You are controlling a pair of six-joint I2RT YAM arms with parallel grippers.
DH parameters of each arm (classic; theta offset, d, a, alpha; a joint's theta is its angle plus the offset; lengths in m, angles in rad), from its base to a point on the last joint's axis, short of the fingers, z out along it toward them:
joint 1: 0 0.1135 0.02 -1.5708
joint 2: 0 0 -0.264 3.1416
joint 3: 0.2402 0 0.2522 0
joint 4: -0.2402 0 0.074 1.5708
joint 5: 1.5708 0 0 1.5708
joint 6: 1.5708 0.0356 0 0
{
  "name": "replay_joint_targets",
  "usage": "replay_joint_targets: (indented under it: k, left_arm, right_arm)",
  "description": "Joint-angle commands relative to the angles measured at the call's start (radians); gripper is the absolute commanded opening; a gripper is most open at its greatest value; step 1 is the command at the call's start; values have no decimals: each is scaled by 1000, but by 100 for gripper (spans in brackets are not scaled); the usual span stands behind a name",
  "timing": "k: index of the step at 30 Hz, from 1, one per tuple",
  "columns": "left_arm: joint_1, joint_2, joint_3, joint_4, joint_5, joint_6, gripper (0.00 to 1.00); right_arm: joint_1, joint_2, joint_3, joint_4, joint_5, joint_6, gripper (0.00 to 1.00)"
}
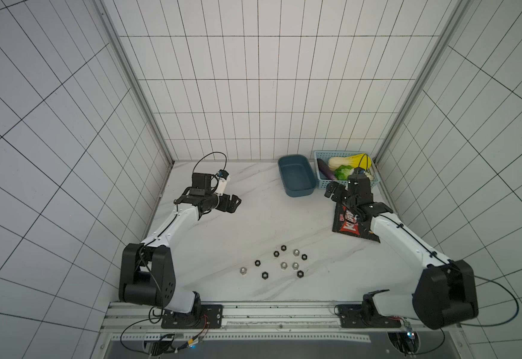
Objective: Put the nuts on the desktop into the storage box
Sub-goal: Move the storage box to the center of the board.
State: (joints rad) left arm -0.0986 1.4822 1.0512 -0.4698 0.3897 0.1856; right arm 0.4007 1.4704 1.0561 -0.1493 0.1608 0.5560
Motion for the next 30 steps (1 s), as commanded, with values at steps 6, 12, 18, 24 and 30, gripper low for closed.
replay_joint_targets:
  k: [6,12,18,24,30]
  left_arm:
    - [17,-44,-20,-47,-19,72,98]
    - [17,-31,-22,-49,-19,78,98]
    - [17,-33,-26,-56,3,84,98]
    - [14,-30,-33,-54,9,89,98]
    - [11,-19,-34,-49,7,83,98]
  right_arm:
    - [44,325,266,-64,136,162,96]
    - [62,517,461,-187,156,249,92]
    - [79,659,653,-415,201,373,79]
    - [121,704,676,-417,252,358,73]
    - [126,729,651,-402,171,381,61]
